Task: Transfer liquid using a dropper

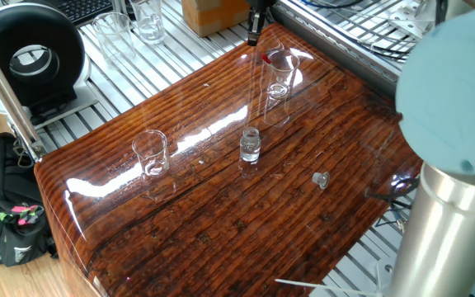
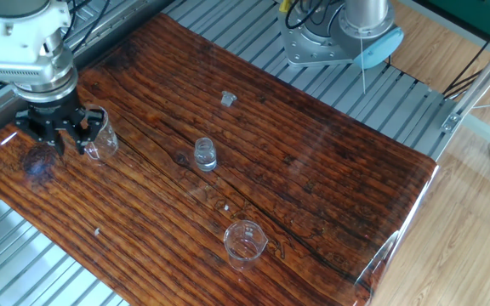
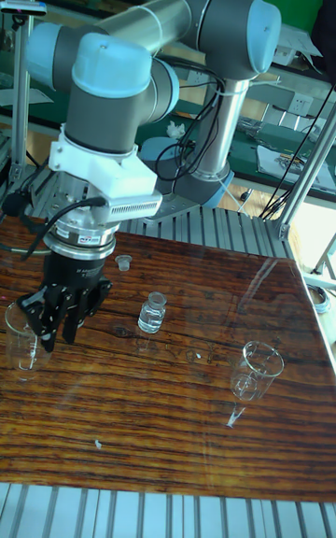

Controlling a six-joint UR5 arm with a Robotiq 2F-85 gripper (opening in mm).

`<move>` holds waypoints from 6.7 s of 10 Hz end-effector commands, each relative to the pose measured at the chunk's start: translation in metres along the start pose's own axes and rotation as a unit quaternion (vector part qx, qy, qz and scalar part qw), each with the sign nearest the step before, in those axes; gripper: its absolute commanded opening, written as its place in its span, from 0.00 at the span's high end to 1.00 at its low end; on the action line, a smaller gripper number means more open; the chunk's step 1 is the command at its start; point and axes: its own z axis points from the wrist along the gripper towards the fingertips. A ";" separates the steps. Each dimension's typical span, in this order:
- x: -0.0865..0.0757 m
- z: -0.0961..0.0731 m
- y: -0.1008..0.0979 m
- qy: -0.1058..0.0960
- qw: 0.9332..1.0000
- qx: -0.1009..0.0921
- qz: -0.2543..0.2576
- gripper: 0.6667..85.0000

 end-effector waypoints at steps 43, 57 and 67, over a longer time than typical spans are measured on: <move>0.028 0.004 0.016 0.105 0.994 0.005 -0.017 0.60; 0.003 0.019 0.006 0.147 0.989 0.009 0.002 0.58; 0.024 0.011 0.023 0.185 0.982 -0.027 0.018 0.60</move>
